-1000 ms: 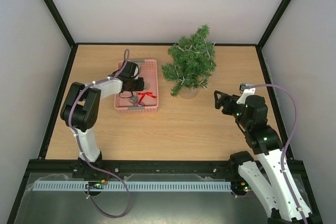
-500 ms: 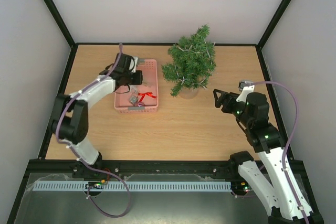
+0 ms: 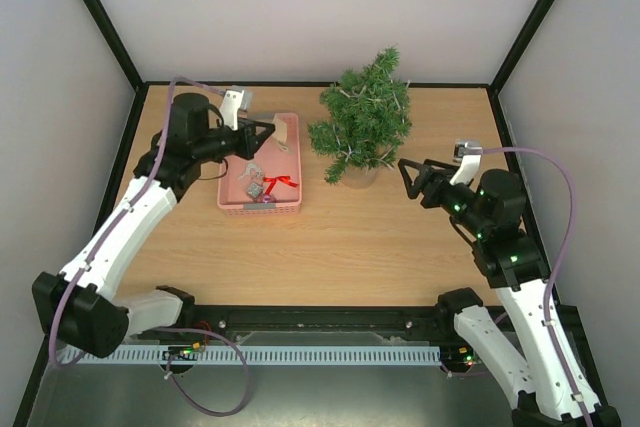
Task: Decorate the small christmas tree
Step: Pick up the decoration item from the storage box, then place the decoration item on the Christmas tree.
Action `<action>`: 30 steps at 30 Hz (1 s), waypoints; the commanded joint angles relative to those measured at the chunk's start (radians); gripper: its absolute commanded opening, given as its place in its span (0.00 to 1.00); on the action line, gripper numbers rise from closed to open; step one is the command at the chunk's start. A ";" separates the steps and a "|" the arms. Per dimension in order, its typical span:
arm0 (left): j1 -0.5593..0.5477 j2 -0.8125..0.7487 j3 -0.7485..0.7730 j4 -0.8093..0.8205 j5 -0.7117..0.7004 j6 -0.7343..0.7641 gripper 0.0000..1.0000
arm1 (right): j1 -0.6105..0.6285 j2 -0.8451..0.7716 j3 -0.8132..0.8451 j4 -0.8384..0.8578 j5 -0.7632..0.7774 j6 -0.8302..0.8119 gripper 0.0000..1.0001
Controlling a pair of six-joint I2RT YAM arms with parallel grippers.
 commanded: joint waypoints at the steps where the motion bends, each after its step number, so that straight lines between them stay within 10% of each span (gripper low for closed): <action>1: -0.006 -0.061 -0.043 0.007 0.154 -0.039 0.02 | 0.013 0.013 0.065 0.108 -0.069 0.010 0.76; 7: -0.014 -0.124 -0.085 0.037 0.259 -0.073 0.02 | 0.077 0.062 0.086 0.179 -0.031 0.073 0.73; 15: -0.019 -0.201 -0.175 0.178 0.339 -0.168 0.02 | 0.509 0.227 0.178 0.222 0.269 0.037 0.72; 30: -0.035 -0.238 -0.192 0.325 0.400 -0.335 0.02 | 0.786 0.450 0.134 0.488 0.483 -0.549 0.78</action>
